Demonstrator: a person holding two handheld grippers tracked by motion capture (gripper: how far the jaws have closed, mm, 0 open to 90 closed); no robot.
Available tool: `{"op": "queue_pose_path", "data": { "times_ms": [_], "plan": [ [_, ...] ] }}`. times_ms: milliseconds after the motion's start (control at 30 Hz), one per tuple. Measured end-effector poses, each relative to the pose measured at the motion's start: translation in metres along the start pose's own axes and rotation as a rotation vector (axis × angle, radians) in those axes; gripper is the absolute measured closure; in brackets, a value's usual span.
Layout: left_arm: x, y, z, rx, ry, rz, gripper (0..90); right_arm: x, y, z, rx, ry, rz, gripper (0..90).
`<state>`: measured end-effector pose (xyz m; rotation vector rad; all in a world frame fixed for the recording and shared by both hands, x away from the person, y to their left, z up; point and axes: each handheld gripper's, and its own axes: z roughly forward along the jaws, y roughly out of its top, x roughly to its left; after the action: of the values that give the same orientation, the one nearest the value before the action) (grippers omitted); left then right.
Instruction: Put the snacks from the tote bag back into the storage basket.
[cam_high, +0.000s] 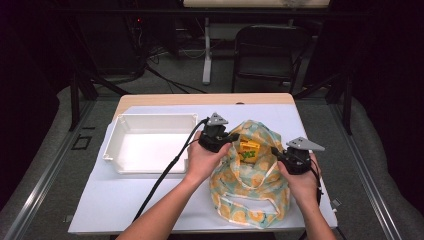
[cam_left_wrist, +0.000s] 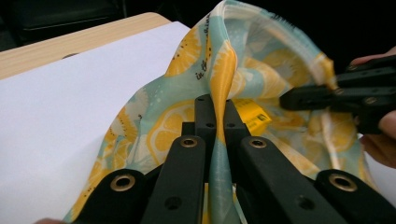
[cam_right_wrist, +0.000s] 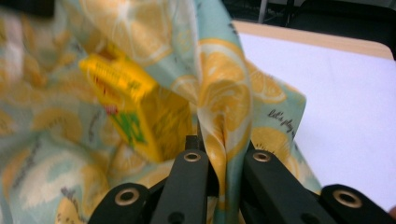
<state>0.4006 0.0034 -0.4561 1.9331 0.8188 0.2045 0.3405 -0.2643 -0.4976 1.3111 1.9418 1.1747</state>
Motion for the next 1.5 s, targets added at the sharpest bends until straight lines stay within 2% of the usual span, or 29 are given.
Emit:
{"op": "queue_pose_path", "data": {
  "times_ms": [67,133,167,200,267,333,367,400,433,567,667,700,767,833,867,900,933,1000,1033,1067,1100,1133,1167,1267,1300,1400,1433,1467,1500],
  "plan": [
    [0.003,0.001,0.002,-0.002,0.003,-0.014,90.0,-0.002,0.004,0.0,-0.015,-0.001,0.019,90.0],
    [0.01,0.003,0.008,0.019,0.019,-0.037,89.9,-0.009,0.014,0.005,-0.04,0.001,0.075,90.0],
    [0.015,0.001,0.017,0.026,0.059,-0.054,89.8,-0.012,0.016,0.009,-0.026,-0.002,0.083,90.0],
    [0.015,0.001,0.017,0.026,0.059,-0.054,89.5,-0.013,0.018,0.014,-0.014,-0.004,0.097,90.0],
    [0.024,-0.004,0.029,0.074,0.107,-0.076,85.8,-0.016,0.019,0.023,0.013,-0.004,0.117,90.0],
    [0.025,-0.006,0.032,0.081,0.114,-0.082,81.7,-0.016,0.017,0.027,0.016,-0.005,0.133,90.0],
    [0.027,-0.01,0.032,0.075,0.078,-0.086,70.5,-0.017,0.015,0.032,0.036,-0.001,0.141,90.0],
    [0.027,-0.01,0.032,0.075,0.078,-0.086,66.7,-0.018,0.014,0.034,0.045,-0.005,0.14,90.0],
    [0.026,-0.011,0.027,0.066,0.092,-0.059,62.9,-0.018,0.013,0.036,0.046,-0.005,0.143,90.0],
    [0.026,-0.013,0.016,0.048,0.085,-0.075,55.1,-0.019,0.011,0.04,0.072,-0.017,0.146,89.4],
    [0.027,-0.015,0.015,0.08,0.086,-0.061,62.4,-0.021,0.01,0.041,0.09,0.001,0.161,80.6],
    [0.027,-0.015,0.015,0.08,0.086,-0.061,68.8,-0.021,0.01,0.04,0.091,0.012,0.164,73.9],
    [0.029,-0.016,0.017,0.089,0.03,-0.093,88.1,-0.02,0.009,0.035,0.063,0.003,0.173,58.3],
    [0.029,-0.017,0.022,0.096,0.054,-0.103,90.0,-0.019,0.01,0.026,0.037,0.004,0.172,49.6],
    [0.029,-0.017,0.022,0.096,0.054,-0.103,90.0,-0.019,0.01,0.026,0.037,0.004,0.172,49.6],
    [0.032,-0.019,0.027,0.128,0.048,-0.118,90.0,-0.016,0.009,0.016,0.003,-0.02,0.155,52.0],
    [0.032,-0.019,0.027,0.128,0.048,-0.118,90.0,-0.015,0.007,0.012,-0.011,-0.029,0.15,59.0],
    [0.033,-0.027,0.041,0.179,0.08,-0.131,90.0,-0.015,0.003,0.012,-0.002,-0.041,0.137,73.8],
    [0.033,-0.027,0.041,0.179,0.08,-0.131,90.0,-0.015,0.003,0.012,-0.002,-0.041,0.137,73.8],
    [0.034,-0.032,0.05,0.23,0.098,-0.145,90.0,-0.02,-0.002,0.02,0.051,-0.047,0.153,83.3],
    [0.031,-0.034,0.054,0.255,0.124,-0.127,90.0,-0.021,-0.004,0.025,0.065,-0.051,0.169,85.7],
    [0.031,-0.034,0.054,0.255,0.124,-0.127,90.0,-0.021,-0.004,0.025,0.065,-0.051,0.169,85.7],
    [0.027,-0.035,0.058,0.268,0.128,-0.121,90.0,-0.026,-0.011,0.039,0.126,-0.062,0.198,88.3],
    [0.024,-0.039,0.062,0.278,0.155,-0.15,85.9,-0.029,-0.018,0.05,0.175,-0.07,0.2,88.5],
    [0.022,-0.041,0.062,0.268,0.166,-0.142,82.3,-0.031,-0.025,0.056,0.19,-0.068,0.215,85.9],
    [0.018,-0.044,0.055,0.215,0.192,-0.113,67.6,-0.029,-0.025,0.046,0.123,-0.056,0.222,63.7],
    [0.018,-0.044,0.055,0.215,0.192,-0.113,65.5,-0.029,-0.025,0.046,0.123,-0.056,0.222,63.7],
    [0.015,-0.045,0.049,0.186,0.204,-0.102,62.3,-0.023,-0.019,0.031,0.067,-0.053,0.194,53.5],
    [0.015,-0.044,0.045,0.18,0.201,-0.095,61.2,-0.021,-0.016,0.024,0.055,-0.039,0.178,50.2]
  ]
}}
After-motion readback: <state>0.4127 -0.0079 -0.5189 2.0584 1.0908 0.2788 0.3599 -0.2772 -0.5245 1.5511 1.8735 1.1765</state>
